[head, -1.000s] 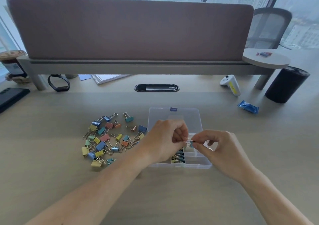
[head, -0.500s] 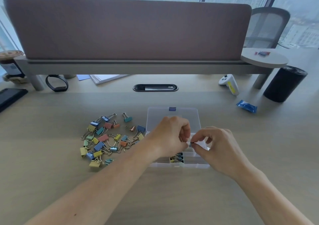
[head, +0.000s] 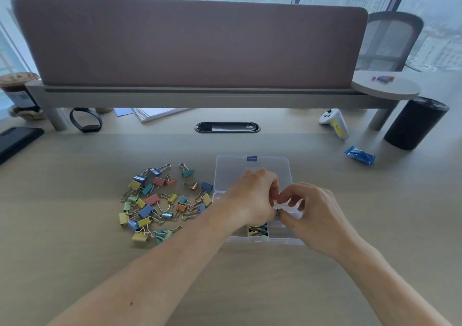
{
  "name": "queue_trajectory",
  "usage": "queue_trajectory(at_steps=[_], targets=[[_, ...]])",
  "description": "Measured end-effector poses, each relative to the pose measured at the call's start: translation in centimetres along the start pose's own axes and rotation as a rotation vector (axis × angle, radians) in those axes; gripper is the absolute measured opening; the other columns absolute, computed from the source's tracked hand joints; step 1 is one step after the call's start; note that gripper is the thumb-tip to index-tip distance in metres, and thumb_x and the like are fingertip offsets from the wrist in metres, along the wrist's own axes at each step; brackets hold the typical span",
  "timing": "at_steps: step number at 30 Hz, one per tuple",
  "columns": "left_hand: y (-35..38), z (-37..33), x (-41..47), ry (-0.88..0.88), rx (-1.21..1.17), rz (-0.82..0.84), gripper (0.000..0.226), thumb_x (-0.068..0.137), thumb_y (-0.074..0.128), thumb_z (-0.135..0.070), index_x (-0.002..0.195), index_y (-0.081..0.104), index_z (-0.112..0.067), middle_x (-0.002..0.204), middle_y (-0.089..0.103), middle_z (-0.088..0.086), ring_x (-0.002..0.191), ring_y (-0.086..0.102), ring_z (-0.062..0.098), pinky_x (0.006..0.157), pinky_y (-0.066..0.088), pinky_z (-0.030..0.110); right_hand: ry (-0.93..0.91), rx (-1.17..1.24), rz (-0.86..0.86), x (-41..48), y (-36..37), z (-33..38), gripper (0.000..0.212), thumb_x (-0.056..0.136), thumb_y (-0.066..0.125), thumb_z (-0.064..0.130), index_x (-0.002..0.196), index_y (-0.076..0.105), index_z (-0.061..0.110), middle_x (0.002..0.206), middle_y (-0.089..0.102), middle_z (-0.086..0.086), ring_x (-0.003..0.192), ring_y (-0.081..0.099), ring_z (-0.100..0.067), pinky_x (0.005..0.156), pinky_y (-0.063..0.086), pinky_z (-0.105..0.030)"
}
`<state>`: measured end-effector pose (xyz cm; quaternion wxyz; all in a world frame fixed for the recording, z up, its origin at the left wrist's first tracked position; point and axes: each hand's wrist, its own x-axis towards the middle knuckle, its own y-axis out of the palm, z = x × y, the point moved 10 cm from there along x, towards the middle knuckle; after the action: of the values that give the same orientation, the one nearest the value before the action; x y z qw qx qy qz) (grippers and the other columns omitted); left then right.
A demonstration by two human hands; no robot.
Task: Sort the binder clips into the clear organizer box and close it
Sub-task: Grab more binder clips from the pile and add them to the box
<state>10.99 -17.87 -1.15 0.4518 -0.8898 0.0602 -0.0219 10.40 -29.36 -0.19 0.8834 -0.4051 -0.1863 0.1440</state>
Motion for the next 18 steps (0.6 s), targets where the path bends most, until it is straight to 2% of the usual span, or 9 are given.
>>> queue_trajectory(at_steps=[5,8,11,13,18], targets=[[-0.1,0.1,-0.2,0.021,-0.028,0.01,0.031,0.072,0.084,-0.008,0.084,0.06,-0.025,0.084,0.066,-0.005,0.076,0.064,0.014,0.063,0.05,0.025,0.049,-0.029,0.049,0.4,0.4,-0.5,0.017,0.076,0.084,0.019,0.086,0.074,0.029,0.077,0.06,0.024,0.087,0.053,0.016,0.066,0.04,-0.006],[-0.6,0.4,-0.5,0.043,-0.089,0.015,0.023,0.076,0.076,-0.005,0.092,0.066,-0.02,0.086,0.071,-0.005,0.074,0.064,0.008,0.061,0.047,0.015,0.084,-0.03,0.066,0.6,0.7,-0.8,0.017,0.075,0.083,0.021,0.085,0.076,0.033,0.078,0.064,0.022,0.084,0.057,0.009,0.066,0.04,-0.011],[-2.0,0.9,-1.2,0.073,-0.122,-0.013,0.018,0.083,0.075,-0.012,0.094,0.066,-0.023,0.087,0.071,-0.008,0.077,0.064,0.001,0.063,0.044,0.005,0.116,-0.025,0.067,0.7,0.8,-1.1,0.018,0.076,0.081,0.018,0.084,0.078,0.034,0.076,0.063,0.019,0.08,0.056,0.011,0.066,0.041,-0.006],[-3.4,1.7,-1.6,0.081,-0.116,-0.051,0.014,0.087,0.075,-0.016,0.095,0.066,-0.023,0.087,0.07,-0.01,0.077,0.064,0.0,0.065,0.044,0.005,0.119,-0.023,0.058,0.7,0.8,-1.1,0.018,0.076,0.08,0.017,0.084,0.08,0.033,0.073,0.062,0.018,0.08,0.054,0.016,0.065,0.039,-0.002],[-7.8,5.5,-2.9,0.011,0.04,-0.154,0.007,0.093,0.069,-0.022,0.091,0.065,-0.027,0.084,0.066,-0.014,0.076,0.06,-0.001,0.06,0.042,0.007,0.14,-0.03,0.066,0.5,0.8,-1.0,0.017,0.08,0.079,0.017,0.086,0.08,0.032,0.075,0.06,0.021,0.074,0.054,0.007,0.068,0.041,-0.003]])
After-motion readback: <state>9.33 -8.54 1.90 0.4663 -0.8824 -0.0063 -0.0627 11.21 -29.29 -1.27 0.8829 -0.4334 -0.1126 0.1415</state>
